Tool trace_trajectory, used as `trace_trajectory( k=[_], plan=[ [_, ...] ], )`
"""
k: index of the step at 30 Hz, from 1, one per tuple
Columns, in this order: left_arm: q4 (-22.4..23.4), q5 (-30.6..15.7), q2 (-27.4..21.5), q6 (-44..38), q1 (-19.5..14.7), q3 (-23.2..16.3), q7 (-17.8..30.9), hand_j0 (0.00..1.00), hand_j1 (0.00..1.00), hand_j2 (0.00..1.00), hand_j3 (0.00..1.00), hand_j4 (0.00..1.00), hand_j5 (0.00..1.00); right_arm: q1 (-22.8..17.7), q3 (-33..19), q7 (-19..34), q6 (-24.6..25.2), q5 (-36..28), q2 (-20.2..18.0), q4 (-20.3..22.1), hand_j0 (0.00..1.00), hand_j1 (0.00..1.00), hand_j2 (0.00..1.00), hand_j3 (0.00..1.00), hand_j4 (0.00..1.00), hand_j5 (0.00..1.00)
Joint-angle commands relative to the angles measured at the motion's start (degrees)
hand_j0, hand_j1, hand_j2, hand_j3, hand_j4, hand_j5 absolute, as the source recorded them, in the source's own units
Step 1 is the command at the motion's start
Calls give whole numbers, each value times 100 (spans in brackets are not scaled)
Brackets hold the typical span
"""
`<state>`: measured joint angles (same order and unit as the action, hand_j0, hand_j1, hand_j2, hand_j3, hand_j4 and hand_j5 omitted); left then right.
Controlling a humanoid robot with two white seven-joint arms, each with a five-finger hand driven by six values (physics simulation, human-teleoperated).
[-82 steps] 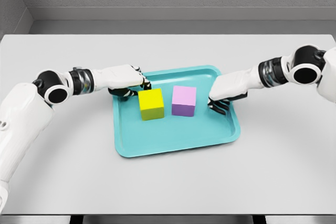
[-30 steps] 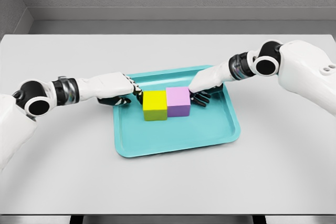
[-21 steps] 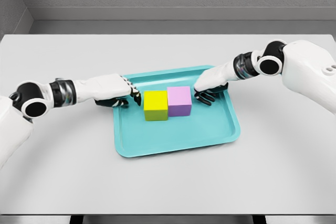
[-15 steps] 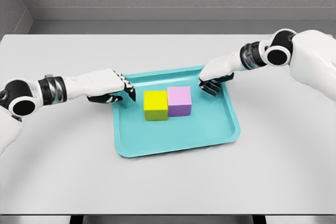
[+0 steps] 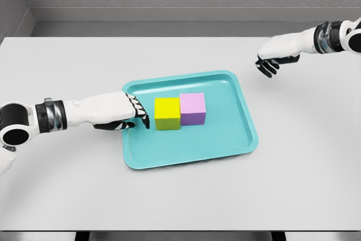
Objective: Push two cubes
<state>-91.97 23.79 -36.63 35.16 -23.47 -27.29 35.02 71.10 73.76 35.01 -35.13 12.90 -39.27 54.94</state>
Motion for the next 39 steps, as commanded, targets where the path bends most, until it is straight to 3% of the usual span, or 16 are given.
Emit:
trace_trajectory(
  k=[1, 6, 9, 13, 19, 23, 25, 34, 38, 39],
  plan=[
    [-111, -50, 7, -16, 17, -5, -2, 56, 56, 56, 56, 56, 56, 0, 24, -1, 13, -33, -115, 87, 16, 16, 16, 16, 16, 16],
    [-410, -173, -98, -16, 290, 127, -2, 56, 56, 56, 56, 56, 56, -9, 7, -1, 13, -33, -212, 43, 19, 19, 19, 19, 19, 19],
    [-814, -305, -257, -16, 580, 277, -2, 56, 56, 56, 56, 56, 56, -9, -11, -1, 13, -42, -221, 43, 22, 22, 22, 22, 22, 22],
    [-884, -313, -230, -16, 615, 259, -2, 56, 56, 56, 56, 56, 56, -26, -2, -1, 13, -42, -221, 43, 26, 26, 26, 26, 26, 26],
    [-779, -515, -2, -16, 545, 198, -2, 56, 56, 56, 56, 56, 56, -44, 33, -1, 13, -33, -151, 79, 28, 28, 28, 28, 28, 28],
    [-770, -586, 271, -16, 536, -66, -2, 59, 59, 59, 59, 59, 59, -44, 42, -1, 13, -33, -124, 87, 30, 30, 30, 30, 30, 30],
    [-568, -533, 508, -16, 519, -259, -2, 59, 59, 59, 59, 59, 59, -44, 42, -1, 13, -42, -54, 87, 30, 30, 30, 30, 30, 30],
    [-102, -516, 780, -16, 325, -312, -2, 60, 60, 60, 60, 60, 60, -44, 68, -1, 13, -50, 113, 35, 34, 34, 34, 34, 34, 34],
    [21, -507, 842, -16, 229, -391, -2, 60, 60, 60, 60, 60, 60, -44, 68, -1, 13, -50, 95, 43, 75, 75, 75, 75, 75, 75],
    [100, -507, 851, -16, 229, -400, -2, 60, 60, 60, 60, 60, 60, -35, 77, -1, 13, -50, 104, 43, 79, 79, 79, 79, 79, 79]
  ],
)
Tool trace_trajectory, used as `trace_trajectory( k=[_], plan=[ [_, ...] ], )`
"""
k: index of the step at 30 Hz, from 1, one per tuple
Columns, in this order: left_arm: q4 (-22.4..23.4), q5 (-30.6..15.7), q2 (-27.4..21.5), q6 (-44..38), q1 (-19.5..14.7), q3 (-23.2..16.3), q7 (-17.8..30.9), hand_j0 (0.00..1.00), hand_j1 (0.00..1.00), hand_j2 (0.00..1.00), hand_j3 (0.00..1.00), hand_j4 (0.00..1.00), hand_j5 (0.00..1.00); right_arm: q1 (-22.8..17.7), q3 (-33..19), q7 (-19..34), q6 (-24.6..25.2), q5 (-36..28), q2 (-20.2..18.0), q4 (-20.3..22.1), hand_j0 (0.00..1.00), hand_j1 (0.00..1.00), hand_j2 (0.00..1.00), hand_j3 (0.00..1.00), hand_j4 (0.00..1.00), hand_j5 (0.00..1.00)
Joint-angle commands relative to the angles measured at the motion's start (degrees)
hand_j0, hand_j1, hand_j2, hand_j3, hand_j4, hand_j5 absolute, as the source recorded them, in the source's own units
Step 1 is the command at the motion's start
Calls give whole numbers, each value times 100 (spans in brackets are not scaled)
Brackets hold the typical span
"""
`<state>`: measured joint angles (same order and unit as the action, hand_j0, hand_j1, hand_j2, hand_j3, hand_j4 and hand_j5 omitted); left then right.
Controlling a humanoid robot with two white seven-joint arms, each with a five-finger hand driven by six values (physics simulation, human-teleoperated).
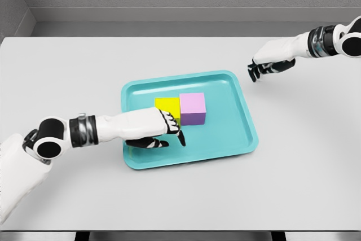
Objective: Push two cubes
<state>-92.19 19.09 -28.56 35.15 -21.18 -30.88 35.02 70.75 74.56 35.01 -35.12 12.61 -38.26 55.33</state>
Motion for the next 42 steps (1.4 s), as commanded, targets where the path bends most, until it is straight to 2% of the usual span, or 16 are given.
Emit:
trace_trajectory(
  k=[1, 2, 4, 7, 10, 14, 22, 23, 24, 27, 28, 34, 38, 42],
  plan=[
    [131, -28, 70, -15, 0, -41, -2, 60, 60, 60, 60, 60, 60, 0, -3, -1, 12, -22, 3, -5, 83, 83, 83, 83, 83, 83],
    [131, -28, 70, -15, 0, -59, -2, 60, 60, 60, 60, 60, 60, 0, -3, -1, 12, -22, 3, -5, 93, 93, 93, 93, 93, 93],
    [245, -20, 131, -15, -18, -68, -2, 60, 60, 60, 60, 60, 60, 0, -3, -1, 12, -22, -15, -23, 100, 100, 100, 100, 100, 100],
    [350, 42, 184, -15, -88, -68, -2, 60, 60, 60, 60, 60, 60, 44, -29, -1, 12, -22, -41, -225, 100, 100, 100, 100, 100, 100],
    [359, 51, 184, -15, -88, -68, -2, 60, 60, 60, 60, 60, 60, 53, -38, -1, 12, -22, -41, -216, 100, 100, 100, 100, 100, 100],
    [623, 68, 272, -15, -88, -68, -2, 60, 60, 60, 60, 60, 60, 53, -38, -1, 12, -13, -41, -154, 100, 100, 100, 100, 100, 100],
    [614, 68, 263, -15, -105, -68, -2, 60, 60, 60, 60, 60, 60, 44, -20, -1, 12, -4, 20, -49, 100, 100, 100, 100, 100, 100],
    [614, 68, 245, -15, -105, -68, -2, 60, 60, 60, 60, 60, 60, 44, -11, -1, 12, 5, 20, 12, 95, 95, 95, 95, 95, 95],
    [614, 68, 237, -15, -105, -68, -2, 60, 60, 60, 60, 60, 60, 44, -3, -1, 12, 5, 29, 91, 85, 85, 85, 85, 85, 85],
    [632, 68, 219, -15, -105, -68, -2, 60, 60, 60, 60, 60, 60, 44, 217, -1, 12, -22, 152, 144, 23, 23, 23, 23, 23, 23],
    [640, 68, 228, -15, -114, -68, -2, 60, 60, 60, 60, 60, 60, 44, 314, -1, 12, -31, 196, 153, 16, 16, 16, 16, 16, 16],
    [711, 68, 272, -15, -176, -68, -2, 60, 60, 60, 60, 60, 60, 70, 577, -1, 12, -31, 424, 162, 13, 13, 13, 13, 13, 13],
    [447, 42, 210, -15, -123, -68, -2, 60, 60, 60, 60, 60, 60, 88, 701, -1, 12, -31, 486, 329, 13, 13, 13, 13, 13, 13],
    [412, 42, 219, -15, -123, -68, -2, 60, 60, 60, 60, 60, 60, 88, 762, -1, 12, -31, 521, 505, 13, 13, 13, 13, 13, 13]
  ],
)
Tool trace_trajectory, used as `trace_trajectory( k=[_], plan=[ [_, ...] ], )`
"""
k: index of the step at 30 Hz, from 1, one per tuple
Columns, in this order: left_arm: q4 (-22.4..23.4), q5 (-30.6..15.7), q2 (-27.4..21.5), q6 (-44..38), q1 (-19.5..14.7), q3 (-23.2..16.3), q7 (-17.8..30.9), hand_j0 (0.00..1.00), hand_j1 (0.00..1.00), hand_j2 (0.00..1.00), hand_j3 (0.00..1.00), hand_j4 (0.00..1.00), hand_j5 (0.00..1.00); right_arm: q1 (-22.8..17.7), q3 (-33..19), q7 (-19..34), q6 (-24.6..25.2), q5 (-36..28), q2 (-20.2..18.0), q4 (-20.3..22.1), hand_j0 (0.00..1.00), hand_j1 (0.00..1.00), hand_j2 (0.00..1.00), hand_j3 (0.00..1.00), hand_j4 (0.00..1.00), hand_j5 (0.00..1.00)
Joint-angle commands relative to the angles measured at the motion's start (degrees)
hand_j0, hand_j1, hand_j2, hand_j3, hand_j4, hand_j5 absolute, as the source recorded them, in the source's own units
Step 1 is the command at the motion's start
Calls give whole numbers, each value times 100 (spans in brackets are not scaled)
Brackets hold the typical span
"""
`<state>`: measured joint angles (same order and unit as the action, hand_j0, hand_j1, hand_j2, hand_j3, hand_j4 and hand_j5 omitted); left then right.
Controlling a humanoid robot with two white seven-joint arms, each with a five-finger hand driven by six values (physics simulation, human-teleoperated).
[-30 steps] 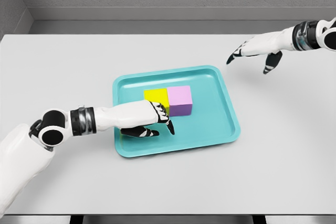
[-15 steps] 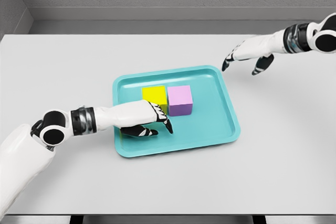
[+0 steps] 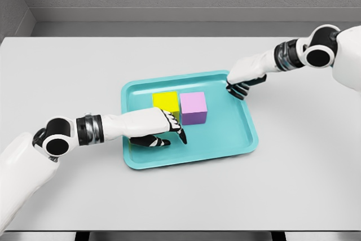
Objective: Push two cubes
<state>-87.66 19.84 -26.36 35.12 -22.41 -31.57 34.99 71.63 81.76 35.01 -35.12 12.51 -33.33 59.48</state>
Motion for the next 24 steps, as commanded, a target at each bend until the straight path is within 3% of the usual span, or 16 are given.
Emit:
trace_trajectory(
  k=[1, 7, 12, 18, 21, 24],
  plan=[
    [-58, -41, -9, -12, 0, 2, 1, 60, 60, 60, 60, 60, 60, 9, 42, -1, 12, -20, 28, 90, 13, 13, 13, 13, 13, 13],
    [-471, -103, -71, -12, 141, 10, 1, 61, 61, 61, 61, 61, 61, 9, 94, -1, 12, -20, 55, 134, 13, 13, 13, 13, 13, 13],
    [-664, -288, -633, -12, 123, 54, 1, 61, 61, 61, 61, 61, 61, 9, 279, -1, 12, -20, 257, 134, 13, 13, 13, 13, 13, 13],
    [-286, -349, -949, -12, 97, 98, 1, 61, 61, 61, 61, 61, 61, 9, 332, -1, 12, -38, 371, 134, 13, 13, 13, 13, 13, 13],
    [171, -367, -958, -12, 9, 177, 1, 61, 61, 61, 61, 61, 61, 9, 332, -1, 12, -46, 433, 134, 13, 13, 13, 13, 13, 13],
    [188, -367, -958, -12, -9, 177, 1, 61, 61, 61, 61, 61, 61, 0, 393, -1, 12, -55, 450, 134, 13, 13, 13, 13, 13, 13]
  ],
)
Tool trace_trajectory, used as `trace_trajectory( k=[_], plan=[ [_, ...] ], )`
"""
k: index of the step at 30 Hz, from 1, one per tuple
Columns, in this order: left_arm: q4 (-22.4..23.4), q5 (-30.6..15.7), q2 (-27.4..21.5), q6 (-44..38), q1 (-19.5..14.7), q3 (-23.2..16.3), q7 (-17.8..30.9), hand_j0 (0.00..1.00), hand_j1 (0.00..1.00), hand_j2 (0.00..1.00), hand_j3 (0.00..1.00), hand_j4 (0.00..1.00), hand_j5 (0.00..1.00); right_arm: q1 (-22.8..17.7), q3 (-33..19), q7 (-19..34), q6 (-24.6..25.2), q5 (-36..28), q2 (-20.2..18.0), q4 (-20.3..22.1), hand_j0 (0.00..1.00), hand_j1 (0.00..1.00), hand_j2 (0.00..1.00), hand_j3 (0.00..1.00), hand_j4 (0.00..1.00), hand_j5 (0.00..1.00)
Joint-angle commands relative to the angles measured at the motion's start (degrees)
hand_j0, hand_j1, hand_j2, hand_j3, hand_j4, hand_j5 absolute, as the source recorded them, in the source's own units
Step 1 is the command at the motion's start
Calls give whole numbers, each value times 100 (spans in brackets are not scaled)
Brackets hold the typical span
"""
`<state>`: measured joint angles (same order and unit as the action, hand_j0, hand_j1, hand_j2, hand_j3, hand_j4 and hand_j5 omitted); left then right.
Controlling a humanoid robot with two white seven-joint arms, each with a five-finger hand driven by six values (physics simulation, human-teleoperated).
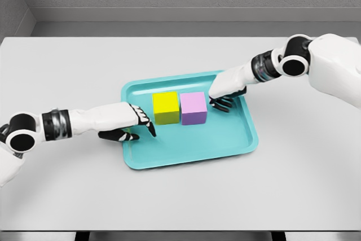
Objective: Push two cubes
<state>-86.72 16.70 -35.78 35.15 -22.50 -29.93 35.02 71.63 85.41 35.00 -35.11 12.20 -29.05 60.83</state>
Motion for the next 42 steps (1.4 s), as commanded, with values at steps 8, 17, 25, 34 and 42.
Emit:
trace_trajectory(
  k=[8, 17, 25, 34, 42],
  plan=[
    [683, -35, 176, -15, -308, -66, -2, 61, 61, 61, 61, 61, 61, 0, 37, 0, 11, -69, 84, -1, 13, 13, 13, 13, 13, 13],
    [867, -18, 159, -15, -457, -66, -2, 61, 61, 61, 61, 61, 61, 0, 37, 0, 11, -69, 172, -18, 13, 13, 13, 13, 13, 13],
    [815, -26, 132, -15, -483, -66, -2, 61, 61, 61, 61, 61, 61, 17, 19, 0, 11, -51, 23, -510, 13, 13, 13, 13, 13, 13],
    [841, -26, 106, -15, -501, -39, -2, 61, 61, 61, 61, 61, 61, 220, -376, 0, 11, -60, -232, -502, 14, 14, 14, 14, 14, 14],
    [815, -35, 80, -15, -545, -22, -2, 61, 61, 61, 61, 61, 61, 220, -596, 0, 11, -60, -417, -467, 14, 14, 14, 14, 14, 14]
  ],
)
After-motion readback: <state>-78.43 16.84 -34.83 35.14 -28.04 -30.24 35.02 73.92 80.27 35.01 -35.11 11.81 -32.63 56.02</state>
